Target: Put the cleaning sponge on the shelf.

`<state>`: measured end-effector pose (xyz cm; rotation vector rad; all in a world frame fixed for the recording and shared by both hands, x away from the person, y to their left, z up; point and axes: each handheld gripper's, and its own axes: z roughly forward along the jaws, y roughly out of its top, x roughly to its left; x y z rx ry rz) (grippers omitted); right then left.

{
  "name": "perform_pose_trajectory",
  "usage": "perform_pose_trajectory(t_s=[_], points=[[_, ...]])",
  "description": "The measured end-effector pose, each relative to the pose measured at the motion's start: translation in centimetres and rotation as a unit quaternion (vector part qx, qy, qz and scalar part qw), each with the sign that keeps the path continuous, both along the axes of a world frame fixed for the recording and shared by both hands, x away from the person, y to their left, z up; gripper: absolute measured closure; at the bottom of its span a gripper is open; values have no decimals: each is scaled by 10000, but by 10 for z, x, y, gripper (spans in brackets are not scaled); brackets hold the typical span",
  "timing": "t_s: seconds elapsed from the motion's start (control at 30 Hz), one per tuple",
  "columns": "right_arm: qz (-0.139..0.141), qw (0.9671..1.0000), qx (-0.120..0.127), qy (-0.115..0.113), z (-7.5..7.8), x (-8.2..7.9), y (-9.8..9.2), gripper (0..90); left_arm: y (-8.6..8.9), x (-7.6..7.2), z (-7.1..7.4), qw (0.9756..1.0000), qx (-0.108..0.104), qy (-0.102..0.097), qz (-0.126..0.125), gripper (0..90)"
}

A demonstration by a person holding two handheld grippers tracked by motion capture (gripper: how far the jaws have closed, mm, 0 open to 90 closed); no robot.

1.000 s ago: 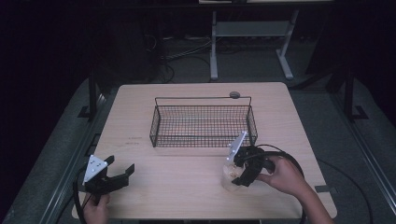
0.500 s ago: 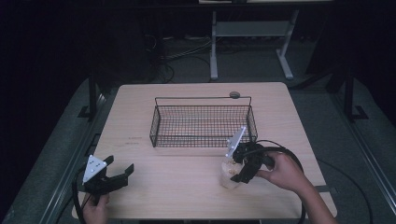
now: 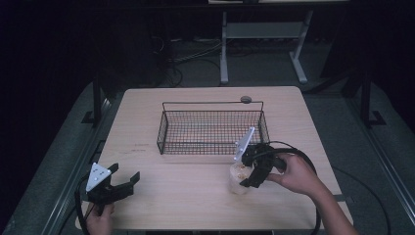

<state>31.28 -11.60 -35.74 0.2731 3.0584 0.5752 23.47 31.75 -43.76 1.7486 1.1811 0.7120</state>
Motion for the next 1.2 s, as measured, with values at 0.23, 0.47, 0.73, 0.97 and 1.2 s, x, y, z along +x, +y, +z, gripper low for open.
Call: perform_pose_trajectory(t_s=[0.23,0.47,0.73,0.97,1.2], points=[[126,9999,-63,-21,15,12,10,289,1,0,0,10000,-20,-18,20,139],[190,9997,-125,-63,28,24,20,289,2,0,1,10000,-56,-41,36,139],[175,9997,-154,-67,42,42,31,289,4,1,0,9999,-82,-21,66,139],[136,9997,-200,-81,51,58,37,289,6,1,0,9999,-141,-24,78,139],[12,9997,-239,-54,53,76,39,288,5,1,0,9999,-120,-19,63,139]])
